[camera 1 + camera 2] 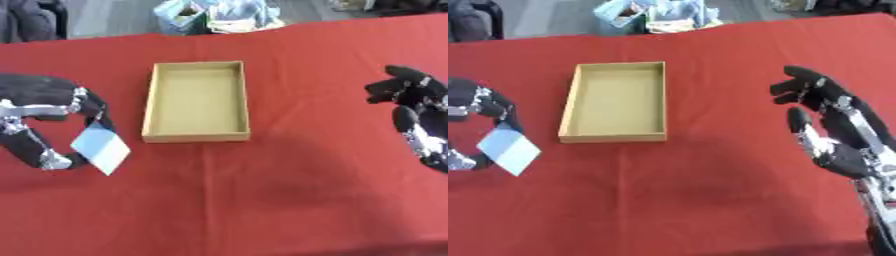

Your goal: Pick up objects on the table and place them in the box.

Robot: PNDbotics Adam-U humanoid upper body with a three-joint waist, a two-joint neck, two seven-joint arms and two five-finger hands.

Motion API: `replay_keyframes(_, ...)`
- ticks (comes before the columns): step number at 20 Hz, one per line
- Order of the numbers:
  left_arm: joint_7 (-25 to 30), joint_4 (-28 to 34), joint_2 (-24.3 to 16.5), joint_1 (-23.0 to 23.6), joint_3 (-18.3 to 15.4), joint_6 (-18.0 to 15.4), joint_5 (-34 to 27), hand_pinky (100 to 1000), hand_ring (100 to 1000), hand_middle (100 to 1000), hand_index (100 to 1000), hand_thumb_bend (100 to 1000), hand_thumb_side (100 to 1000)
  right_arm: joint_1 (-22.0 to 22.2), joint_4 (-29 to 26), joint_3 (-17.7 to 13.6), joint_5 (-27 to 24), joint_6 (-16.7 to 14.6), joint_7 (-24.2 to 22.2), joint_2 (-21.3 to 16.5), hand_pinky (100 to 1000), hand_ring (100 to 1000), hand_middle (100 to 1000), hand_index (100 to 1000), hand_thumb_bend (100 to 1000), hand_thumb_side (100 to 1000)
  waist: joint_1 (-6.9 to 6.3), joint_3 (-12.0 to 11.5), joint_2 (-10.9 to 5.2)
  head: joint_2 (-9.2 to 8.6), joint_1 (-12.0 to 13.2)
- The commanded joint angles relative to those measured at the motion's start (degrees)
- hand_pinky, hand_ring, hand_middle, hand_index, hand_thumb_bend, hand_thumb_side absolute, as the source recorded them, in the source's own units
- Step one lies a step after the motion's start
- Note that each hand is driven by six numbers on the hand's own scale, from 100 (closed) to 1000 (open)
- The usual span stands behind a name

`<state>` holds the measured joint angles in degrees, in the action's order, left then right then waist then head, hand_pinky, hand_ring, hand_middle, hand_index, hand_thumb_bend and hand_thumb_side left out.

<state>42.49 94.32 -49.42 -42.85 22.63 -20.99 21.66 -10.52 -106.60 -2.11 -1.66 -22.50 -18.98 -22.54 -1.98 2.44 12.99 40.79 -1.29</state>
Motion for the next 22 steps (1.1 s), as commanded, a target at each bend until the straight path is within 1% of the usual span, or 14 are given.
replay_keyframes(1, 6.4, -4.7, 4.5, -4.5, -0.5, -7.6, 3.6, 714, 617, 531, 690, 191, 100, -0.3, -0.4, -0.2, -0.3, 0.1, 0.0, -1.0, 735, 810, 687, 931, 100, 551, 0.18, 0.3, -1.16, -0.02, -0.1)
replay_keyframes(4, 5.4, -12.2, 10.4, -8.4, 0.4, -9.5, 8.8, 716, 622, 536, 693, 193, 100, -0.5, -0.4, -0.1, -0.5, 0.1, -0.2, -0.9, 735, 810, 687, 931, 100, 551, 0.28, 0.7, -1.09, -0.12, 0.0)
replay_keyframes(7, 3.2, -19.3, 15.4, -10.8, -0.1, -11.1, 14.6, 718, 625, 540, 695, 200, 100, -0.6, -0.5, 0.0, -0.7, 0.1, -0.3, -0.7, 735, 810, 687, 931, 100, 552, 0.31, 1.2, -0.93, -0.29, 0.2)
replay_keyframes(11, -1.5, -27.1, 20.1, -12.6, -1.5, -12.9, 22.5, 724, 638, 555, 706, 226, 100, -1.0, -0.5, 0.3, -0.9, 0.2, -0.6, -0.5, 735, 810, 687, 931, 100, 553, 0.32, 2.1, -0.64, -0.60, 0.5)
replay_keyframes(14, -6.4, -30.6, 22.0, -13.4, -2.7, -13.3, 28.2, 739, 677, 601, 749, 298, 100, -1.1, -0.5, 0.3, -1.0, 0.2, -0.8, -0.4, 735, 810, 687, 931, 100, 553, 0.32, 2.6, -0.47, -0.63, 0.7)
replay_keyframes(15, -8.3, -31.1, 22.3, -13.5, -3.1, -13.2, 29.6, 764, 728, 672, 803, 438, 100, -1.1, -0.5, 0.3, -1.1, 0.2, -0.8, -0.4, 735, 810, 687, 931, 100, 554, 0.35, 2.7, -0.43, -0.64, 0.7)
replay_keyframes(16, -10.2, -31.2, 22.4, -13.5, -3.5, -12.9, 30.7, 772, 740, 694, 818, 467, 141, -1.1, -0.5, 0.3, -1.1, 0.2, -0.8, -0.4, 734, 810, 687, 931, 100, 554, 0.37, 2.7, -0.40, -0.64, 0.7)
replay_keyframes(18, -14.6, -30.6, 22.3, -13.4, -4.2, -11.5, 32.1, 779, 749, 718, 840, 570, 302, -1.1, -0.4, 0.2, -1.1, 0.2, -0.8, -0.4, 734, 810, 686, 931, 100, 554, 0.39, 2.6, -0.41, -0.60, 0.6)
replay_keyframes(20, -19.5, -29.1, 22.1, -13.2, -5.0, -9.1, 32.6, 783, 752, 732, 852, 642, 411, -1.1, -0.4, 0.3, -1.1, 0.2, -0.8, -0.3, 734, 810, 687, 931, 100, 553, 0.39, 2.3, -0.46, -0.60, 0.6)
replay_keyframes(22, -23.7, -27.0, 21.6, -12.8, -5.8, -6.4, 32.3, 782, 750, 736, 858, 656, 444, -1.1, -0.4, 0.2, -1.1, 0.2, -0.8, -0.3, 734, 810, 686, 931, 100, 553, 0.41, 2.1, -0.52, -0.59, 0.5)
